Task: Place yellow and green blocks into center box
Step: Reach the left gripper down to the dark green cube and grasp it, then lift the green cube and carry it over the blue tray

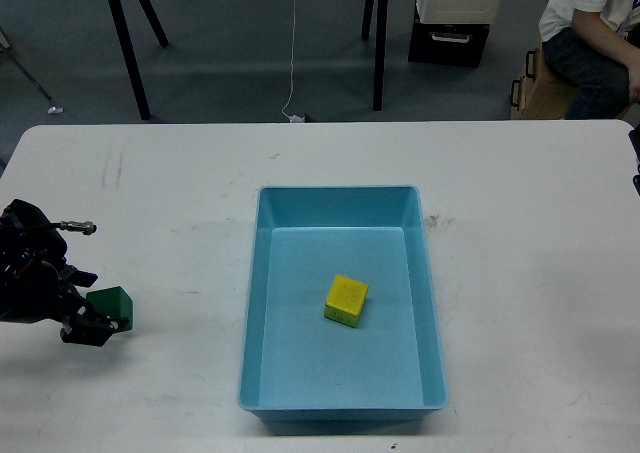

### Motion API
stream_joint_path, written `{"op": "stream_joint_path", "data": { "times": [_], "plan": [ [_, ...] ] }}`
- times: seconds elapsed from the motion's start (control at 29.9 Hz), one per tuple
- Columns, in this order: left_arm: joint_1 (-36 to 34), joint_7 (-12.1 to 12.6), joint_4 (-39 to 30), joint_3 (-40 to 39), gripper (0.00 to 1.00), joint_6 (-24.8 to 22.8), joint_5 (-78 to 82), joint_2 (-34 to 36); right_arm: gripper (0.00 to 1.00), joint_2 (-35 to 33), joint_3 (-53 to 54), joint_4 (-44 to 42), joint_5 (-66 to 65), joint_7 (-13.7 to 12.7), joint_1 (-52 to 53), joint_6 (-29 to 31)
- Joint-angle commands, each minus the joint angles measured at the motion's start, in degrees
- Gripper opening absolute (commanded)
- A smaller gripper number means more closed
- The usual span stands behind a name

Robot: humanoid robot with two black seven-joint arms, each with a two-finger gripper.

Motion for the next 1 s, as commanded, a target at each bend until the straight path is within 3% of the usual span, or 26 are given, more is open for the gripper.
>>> {"op": "stream_joint_path", "data": {
  "times": [0.0, 0.27, 0.57, 0.74, 0.97],
  "plan": [
    [-0.09, 0.00, 0.70, 0.44, 0.96, 0.00, 0.00, -0.79, 0.99, 0.00, 0.11, -0.09, 0.00, 0.00, -0.02, -0.18],
    [-1.32, 0.00, 2.81, 5.19, 0.76, 0.00, 0.00, -0.79, 0.99, 0.00, 0.19, -0.09, 0.00, 0.00, -0.11, -0.27],
    [-1.50, 0.00, 3.25, 5.36, 0.36, 0.00, 0.00, -0.70, 0.99, 0.00, 0.19, 0.00, 0.00, 0.00, -0.11, -0.27],
    [-1.76, 0.00, 5.45, 5.19, 0.13, 6.11, 0.00, -0.79, 0.99, 0.09, 0.19, -0.09, 0.00, 0.00, -0.11, -0.53],
    [-9.31, 0.00, 5.54, 4.66, 0.07, 6.47, 0.00, -0.26, 0.99, 0.18, 0.19, -1.67, 0.00, 0.00, -0.11, -2.37]
  ]
}}
